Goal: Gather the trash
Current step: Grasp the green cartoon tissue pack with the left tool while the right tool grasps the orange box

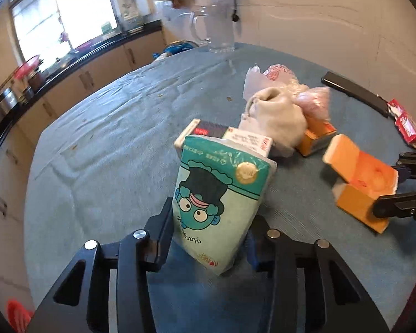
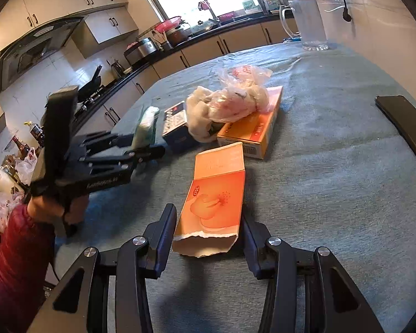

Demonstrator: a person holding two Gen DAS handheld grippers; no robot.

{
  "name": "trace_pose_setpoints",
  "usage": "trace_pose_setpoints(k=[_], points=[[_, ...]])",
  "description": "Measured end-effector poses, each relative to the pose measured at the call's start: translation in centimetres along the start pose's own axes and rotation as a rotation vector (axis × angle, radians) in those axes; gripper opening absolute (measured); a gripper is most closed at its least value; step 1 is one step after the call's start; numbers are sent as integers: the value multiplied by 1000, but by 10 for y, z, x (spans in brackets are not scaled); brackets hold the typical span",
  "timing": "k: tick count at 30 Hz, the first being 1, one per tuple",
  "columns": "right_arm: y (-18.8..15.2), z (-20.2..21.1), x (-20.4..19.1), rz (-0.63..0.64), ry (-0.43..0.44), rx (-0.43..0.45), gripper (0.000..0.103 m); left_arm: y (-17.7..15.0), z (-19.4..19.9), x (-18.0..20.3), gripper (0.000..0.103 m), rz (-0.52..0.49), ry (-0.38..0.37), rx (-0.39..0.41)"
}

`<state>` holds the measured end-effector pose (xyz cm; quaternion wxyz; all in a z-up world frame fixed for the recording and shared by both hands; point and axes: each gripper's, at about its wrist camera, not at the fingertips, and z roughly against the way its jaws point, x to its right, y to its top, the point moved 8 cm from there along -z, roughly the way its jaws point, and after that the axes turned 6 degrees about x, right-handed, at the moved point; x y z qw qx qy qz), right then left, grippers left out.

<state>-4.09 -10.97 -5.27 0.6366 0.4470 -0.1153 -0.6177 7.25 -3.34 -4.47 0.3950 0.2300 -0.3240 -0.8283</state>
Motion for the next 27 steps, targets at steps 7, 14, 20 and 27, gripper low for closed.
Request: trace_pose_setpoints(k=[7, 14, 20, 27], points=[[0, 0, -18, 26, 20, 7, 47, -17, 42, 0, 41, 163, 8, 58], [1, 1, -41, 71, 38, 16, 43, -35, 75, 1, 41, 240, 24, 101], [-5, -4, -51, 112, 31, 15, 22, -43, 86, -3, 41, 267, 35, 118], [-5, -1, -57, 118, 47, 22, 17, -46, 91, -4, 41, 271, 40, 135]])
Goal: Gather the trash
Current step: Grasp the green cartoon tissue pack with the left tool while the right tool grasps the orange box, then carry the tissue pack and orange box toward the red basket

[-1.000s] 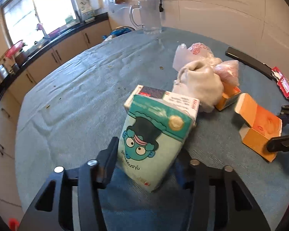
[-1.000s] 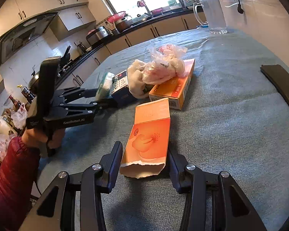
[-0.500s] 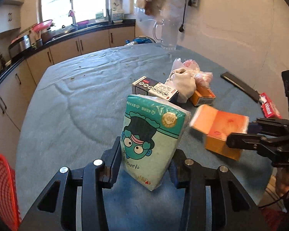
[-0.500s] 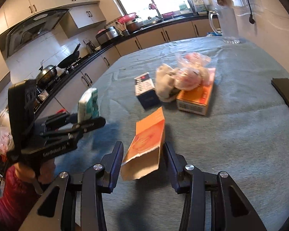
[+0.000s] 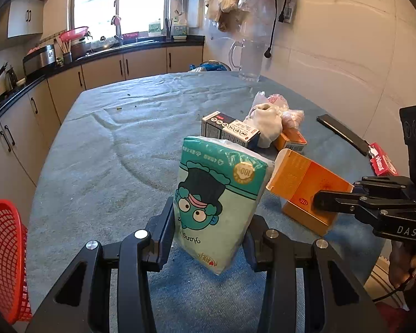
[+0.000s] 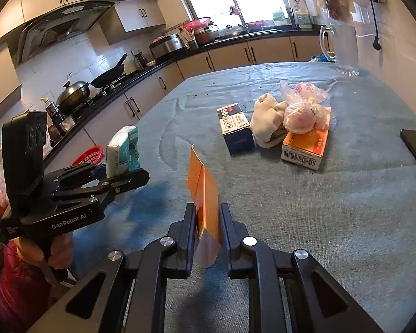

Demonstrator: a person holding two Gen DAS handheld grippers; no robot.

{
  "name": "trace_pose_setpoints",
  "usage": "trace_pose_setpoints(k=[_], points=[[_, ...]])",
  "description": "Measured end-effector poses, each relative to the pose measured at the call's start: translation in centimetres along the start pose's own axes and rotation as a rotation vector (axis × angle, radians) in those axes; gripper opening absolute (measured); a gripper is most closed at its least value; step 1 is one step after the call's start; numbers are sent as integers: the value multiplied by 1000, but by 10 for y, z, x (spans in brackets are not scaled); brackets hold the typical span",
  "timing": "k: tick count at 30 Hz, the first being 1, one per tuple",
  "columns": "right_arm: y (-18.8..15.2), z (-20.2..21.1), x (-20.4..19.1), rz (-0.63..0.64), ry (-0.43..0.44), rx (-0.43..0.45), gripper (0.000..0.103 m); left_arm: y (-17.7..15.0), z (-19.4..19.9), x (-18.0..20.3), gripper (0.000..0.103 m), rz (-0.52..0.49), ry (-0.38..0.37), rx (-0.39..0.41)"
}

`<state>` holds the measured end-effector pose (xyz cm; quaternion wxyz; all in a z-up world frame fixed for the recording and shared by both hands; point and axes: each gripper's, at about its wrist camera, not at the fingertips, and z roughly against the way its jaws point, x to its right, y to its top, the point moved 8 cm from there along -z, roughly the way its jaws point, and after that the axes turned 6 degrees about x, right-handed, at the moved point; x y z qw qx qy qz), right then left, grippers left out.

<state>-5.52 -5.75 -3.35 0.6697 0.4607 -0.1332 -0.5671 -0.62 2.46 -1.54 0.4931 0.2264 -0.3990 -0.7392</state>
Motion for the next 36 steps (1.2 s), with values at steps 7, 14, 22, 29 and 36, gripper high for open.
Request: trace_pose_setpoints(k=[7, 14, 22, 29, 36], points=[[12, 8, -5, -6, 17, 38, 17, 6, 13, -4, 41, 21, 8, 34], [23, 3, -19, 1, 46, 38, 17, 6, 29, -13, 41, 42, 26, 61], [36, -9, -51, 30, 108, 28, 17, 3, 57, -42, 41, 79, 86, 94], [40, -27, -93, 66, 181, 1, 17, -4, 90, -77, 41, 123, 156, 130], [44, -52, -136, 80, 253, -51, 17, -17, 121, -127, 41, 192, 248, 150]])
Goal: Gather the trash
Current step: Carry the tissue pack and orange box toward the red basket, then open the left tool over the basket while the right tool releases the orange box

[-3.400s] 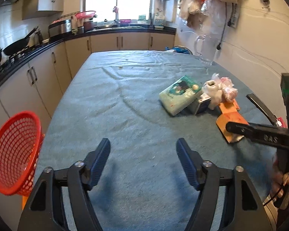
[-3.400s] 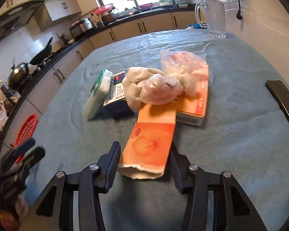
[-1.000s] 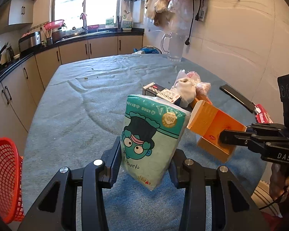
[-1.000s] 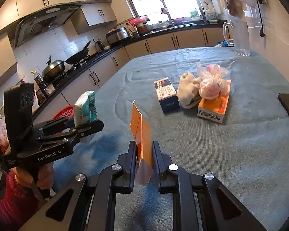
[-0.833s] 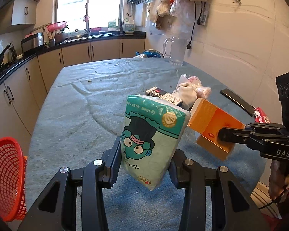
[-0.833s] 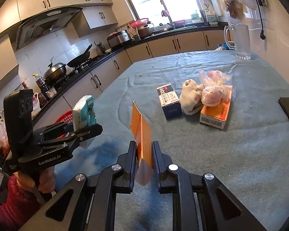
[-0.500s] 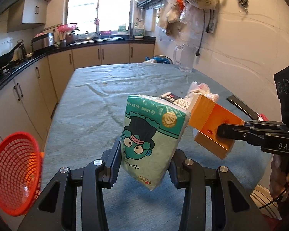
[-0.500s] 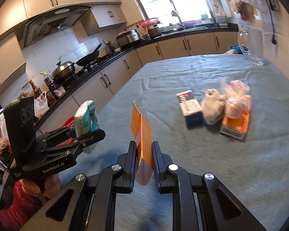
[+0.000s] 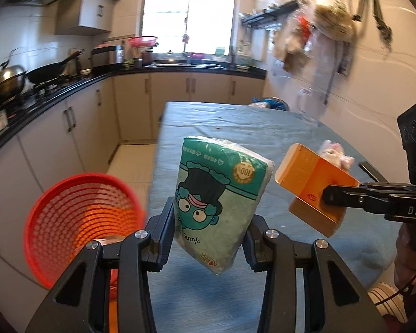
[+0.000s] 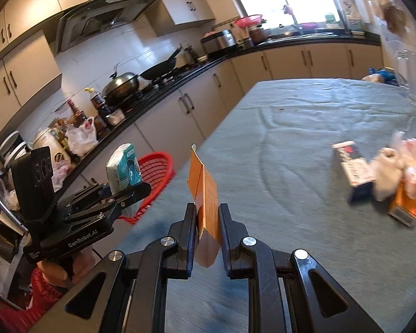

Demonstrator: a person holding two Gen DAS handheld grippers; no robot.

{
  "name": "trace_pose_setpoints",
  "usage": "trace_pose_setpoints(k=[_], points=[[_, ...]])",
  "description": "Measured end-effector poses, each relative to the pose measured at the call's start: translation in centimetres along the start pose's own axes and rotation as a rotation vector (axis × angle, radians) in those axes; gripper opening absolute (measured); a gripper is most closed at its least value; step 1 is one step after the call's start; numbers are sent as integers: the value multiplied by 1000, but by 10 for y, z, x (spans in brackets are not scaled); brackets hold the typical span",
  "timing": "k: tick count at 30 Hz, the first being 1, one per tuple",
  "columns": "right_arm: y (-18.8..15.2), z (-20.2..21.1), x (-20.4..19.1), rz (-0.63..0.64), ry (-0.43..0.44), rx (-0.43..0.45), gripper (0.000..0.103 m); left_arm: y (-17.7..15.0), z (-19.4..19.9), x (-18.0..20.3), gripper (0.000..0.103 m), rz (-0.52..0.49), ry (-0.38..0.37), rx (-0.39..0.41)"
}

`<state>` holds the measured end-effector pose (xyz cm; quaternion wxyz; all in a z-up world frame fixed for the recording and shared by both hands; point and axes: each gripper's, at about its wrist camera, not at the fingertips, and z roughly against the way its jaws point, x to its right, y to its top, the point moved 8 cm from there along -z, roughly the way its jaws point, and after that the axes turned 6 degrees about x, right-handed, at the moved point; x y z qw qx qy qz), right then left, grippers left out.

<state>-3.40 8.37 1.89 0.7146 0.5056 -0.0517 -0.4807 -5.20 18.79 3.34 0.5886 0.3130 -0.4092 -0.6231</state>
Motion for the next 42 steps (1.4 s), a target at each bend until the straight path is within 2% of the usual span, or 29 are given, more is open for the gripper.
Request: trace_pose_setpoints(k=[14, 23, 32, 42], points=[[17, -58, -69, 51, 86, -60, 17, -6, 24, -98, 41, 88, 183, 22], [23, -88, -91, 57, 104, -95, 17, -14, 20, -131, 41, 121, 232, -7], [31, -118, -104, 49, 119, -130, 17, -16, 13, -149, 41, 165, 236, -26], [15, -174, -112, 48, 101, -216, 17, -32, 0, -174, 41, 218, 257, -62]])
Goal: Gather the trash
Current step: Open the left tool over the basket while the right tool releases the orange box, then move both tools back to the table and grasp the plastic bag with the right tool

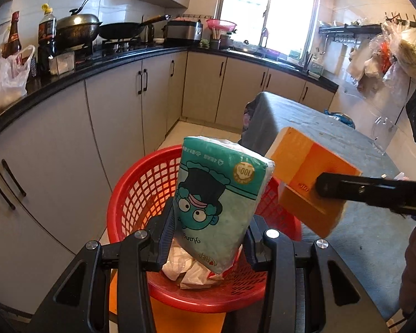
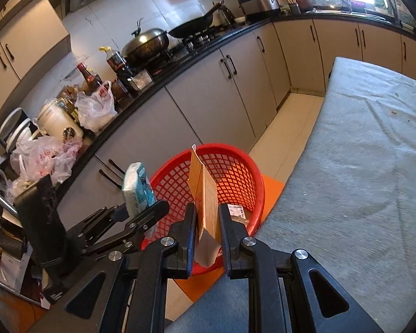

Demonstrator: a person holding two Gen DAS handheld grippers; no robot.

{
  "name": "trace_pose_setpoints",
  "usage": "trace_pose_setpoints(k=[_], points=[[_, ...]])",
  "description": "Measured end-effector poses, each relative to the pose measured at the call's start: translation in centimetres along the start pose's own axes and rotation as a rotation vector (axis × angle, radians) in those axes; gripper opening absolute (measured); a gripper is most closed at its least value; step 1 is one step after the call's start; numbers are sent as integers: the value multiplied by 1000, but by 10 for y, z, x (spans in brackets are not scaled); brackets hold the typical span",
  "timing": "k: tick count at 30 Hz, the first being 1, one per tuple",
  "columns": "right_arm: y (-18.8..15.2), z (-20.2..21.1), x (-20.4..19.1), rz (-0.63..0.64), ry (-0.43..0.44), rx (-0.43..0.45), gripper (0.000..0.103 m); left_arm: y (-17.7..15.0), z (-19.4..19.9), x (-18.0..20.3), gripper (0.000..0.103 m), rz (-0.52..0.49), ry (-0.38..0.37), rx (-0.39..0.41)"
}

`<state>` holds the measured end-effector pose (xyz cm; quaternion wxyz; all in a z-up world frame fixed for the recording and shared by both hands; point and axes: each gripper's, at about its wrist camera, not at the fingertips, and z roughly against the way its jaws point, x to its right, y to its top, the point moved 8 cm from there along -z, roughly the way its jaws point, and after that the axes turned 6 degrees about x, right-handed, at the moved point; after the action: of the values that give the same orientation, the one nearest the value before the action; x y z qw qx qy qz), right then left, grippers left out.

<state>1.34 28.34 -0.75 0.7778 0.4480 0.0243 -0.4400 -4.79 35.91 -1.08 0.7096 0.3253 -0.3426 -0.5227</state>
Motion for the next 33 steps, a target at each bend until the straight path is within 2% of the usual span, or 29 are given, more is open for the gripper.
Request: trace_pose_setpoints(k=[5, 10, 13, 20, 26, 33], points=[[-4, -19, 4, -8, -11, -30, 18, -2, -7, -7, 41, 11, 4, -12], [-2, -24, 9, -17, -20, -39, 28, -2, -8, -9, 45, 12, 8, -13], [1, -16, 9, -19, -16, -17, 37, 0, -6, -9, 55, 27, 4, -8], [11, 19, 6, -34, 2, 55, 39, 8, 8, 2, 57, 36, -9, 21], [8, 67, 31, -76, -17, 128, 39, 18, 32, 34, 62, -4, -48, 73], [-9, 122, 74, -121, -81, 192, 40, 9, 43, 108, 64, -69, -140, 79]])
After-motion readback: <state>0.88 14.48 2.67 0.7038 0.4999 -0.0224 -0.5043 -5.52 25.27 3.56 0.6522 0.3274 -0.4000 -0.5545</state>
